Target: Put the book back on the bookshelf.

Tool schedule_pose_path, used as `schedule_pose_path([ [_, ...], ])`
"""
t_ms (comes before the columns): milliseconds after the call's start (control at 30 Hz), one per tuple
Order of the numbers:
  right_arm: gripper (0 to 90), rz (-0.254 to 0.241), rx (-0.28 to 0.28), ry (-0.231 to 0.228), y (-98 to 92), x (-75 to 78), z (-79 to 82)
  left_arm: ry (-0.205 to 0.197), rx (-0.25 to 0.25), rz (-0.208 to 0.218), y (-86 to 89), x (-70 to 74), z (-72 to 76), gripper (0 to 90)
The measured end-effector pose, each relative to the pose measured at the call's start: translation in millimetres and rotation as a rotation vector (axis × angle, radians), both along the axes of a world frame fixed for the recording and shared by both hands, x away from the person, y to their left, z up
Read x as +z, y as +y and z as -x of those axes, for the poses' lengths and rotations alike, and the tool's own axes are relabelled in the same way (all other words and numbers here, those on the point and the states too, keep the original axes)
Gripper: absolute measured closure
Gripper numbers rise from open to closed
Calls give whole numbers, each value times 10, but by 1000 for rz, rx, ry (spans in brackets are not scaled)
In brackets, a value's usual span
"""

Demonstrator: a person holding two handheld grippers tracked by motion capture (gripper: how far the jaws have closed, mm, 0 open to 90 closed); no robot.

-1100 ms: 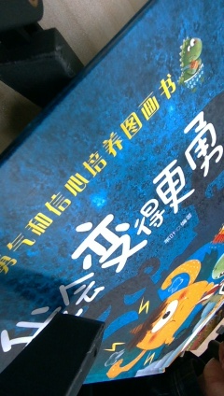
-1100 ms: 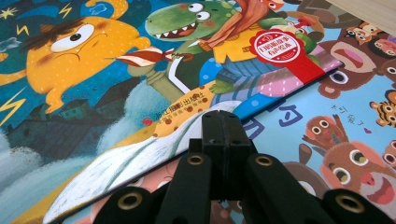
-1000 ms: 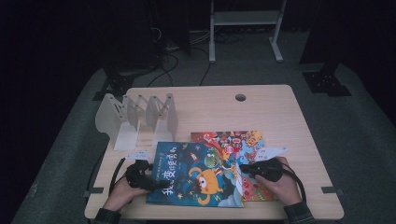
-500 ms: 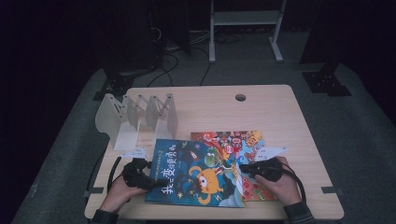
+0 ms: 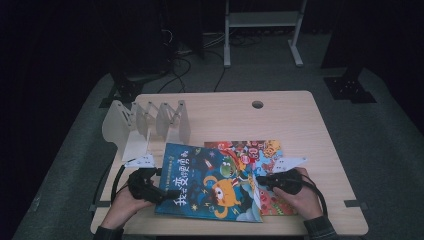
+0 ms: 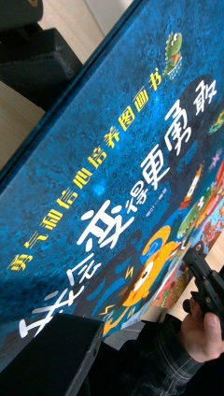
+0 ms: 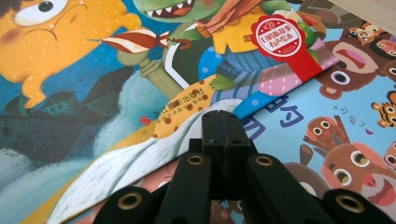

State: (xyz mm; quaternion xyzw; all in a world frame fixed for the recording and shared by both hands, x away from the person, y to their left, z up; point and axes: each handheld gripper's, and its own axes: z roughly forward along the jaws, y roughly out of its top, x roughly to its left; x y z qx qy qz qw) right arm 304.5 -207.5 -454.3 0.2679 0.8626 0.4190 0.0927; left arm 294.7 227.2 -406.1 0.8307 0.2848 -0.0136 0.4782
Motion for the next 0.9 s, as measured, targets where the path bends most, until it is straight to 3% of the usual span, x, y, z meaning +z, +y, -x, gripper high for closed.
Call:
schedule_pose_path([
  [333, 893, 4, 8, 1, 3, 4, 10, -35, -17, -26, -91, 248, 50, 0],
  [533, 893, 7, 30, 3, 9, 6, 33, -31, -15, -39, -123, 344, 5, 0],
  [900, 893, 13, 71, 8, 14, 12, 85, -42, -55, -52, -226, 605, -81, 0],
])
